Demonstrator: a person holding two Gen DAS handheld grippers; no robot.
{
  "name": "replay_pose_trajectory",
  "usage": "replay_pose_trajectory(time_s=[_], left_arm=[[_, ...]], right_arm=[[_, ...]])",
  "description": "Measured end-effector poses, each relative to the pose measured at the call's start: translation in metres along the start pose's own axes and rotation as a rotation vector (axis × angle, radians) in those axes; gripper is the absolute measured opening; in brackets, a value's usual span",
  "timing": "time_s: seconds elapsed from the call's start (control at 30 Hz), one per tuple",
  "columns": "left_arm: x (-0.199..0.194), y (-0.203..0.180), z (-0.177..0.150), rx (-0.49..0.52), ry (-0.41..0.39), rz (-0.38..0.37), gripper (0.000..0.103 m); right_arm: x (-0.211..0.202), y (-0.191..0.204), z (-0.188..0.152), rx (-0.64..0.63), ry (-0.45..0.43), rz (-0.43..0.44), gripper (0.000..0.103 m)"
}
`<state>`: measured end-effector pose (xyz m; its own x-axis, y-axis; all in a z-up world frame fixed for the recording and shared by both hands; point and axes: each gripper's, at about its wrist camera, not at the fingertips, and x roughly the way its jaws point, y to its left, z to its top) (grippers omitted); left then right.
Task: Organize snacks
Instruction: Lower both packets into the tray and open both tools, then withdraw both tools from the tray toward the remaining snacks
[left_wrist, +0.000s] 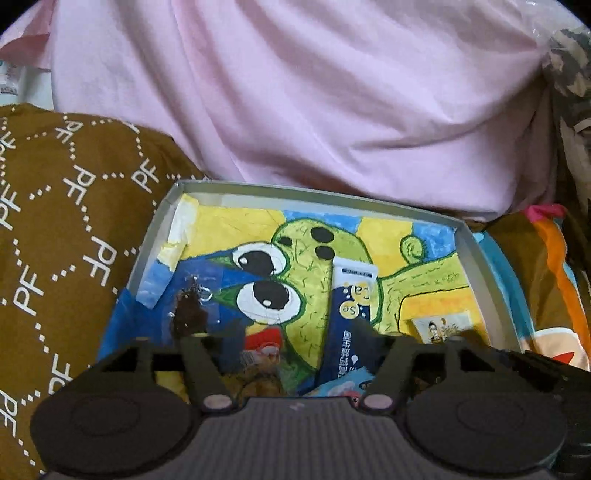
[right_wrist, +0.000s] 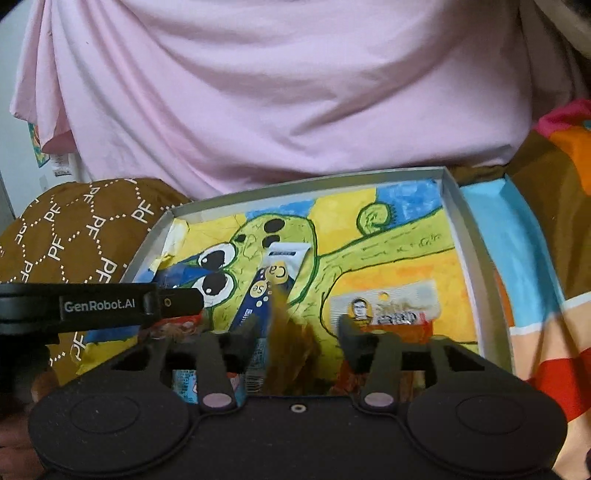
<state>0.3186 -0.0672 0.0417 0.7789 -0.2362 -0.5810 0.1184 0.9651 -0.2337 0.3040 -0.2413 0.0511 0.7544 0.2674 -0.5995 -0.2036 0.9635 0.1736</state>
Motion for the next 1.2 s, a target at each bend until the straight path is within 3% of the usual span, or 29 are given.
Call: replay_pose_trajectory(time_s=[0.07,0.2,0.37,0.47,0.73,1.2], left_arm=[[-0.005,-0.001,0.001,0.003,-0.014,-0.001,0.084],[-0.018,-0.004,0.002,0.009,-0.037,-0.011,0.101],[-0.041,-0.006,0.002,0.018,-0.057,-0.018,0.103],[-0.056,-0.007,-0.001,0.018,-0.060,-0.018,0.103],[-0.108,0.000,-0.020,-0.006,-0.123,-0.004,0.103],[-0.178,0.017,-0.063,0.009,-0.142,0.036,0.103]], right_arm=[[-0.006,0.002,0.001,-0.021,-0.019,-0.013,0.072],[-0.023,0.003,0.001,-0.044,-0.065,-0.033,0.082],[-0.053,0.006,-0.002,-0.058,-0.138,-0.063,0.097],[-0.078,0.009,-0.007,-0.061,-0.193,-0.074,0.101],[-0.137,0.028,-0.022,-0.095,-0.297,-0.083,0.102],[-0.217,0.058,-0.068,-0.092,-0.355,-0.100,0.102]])
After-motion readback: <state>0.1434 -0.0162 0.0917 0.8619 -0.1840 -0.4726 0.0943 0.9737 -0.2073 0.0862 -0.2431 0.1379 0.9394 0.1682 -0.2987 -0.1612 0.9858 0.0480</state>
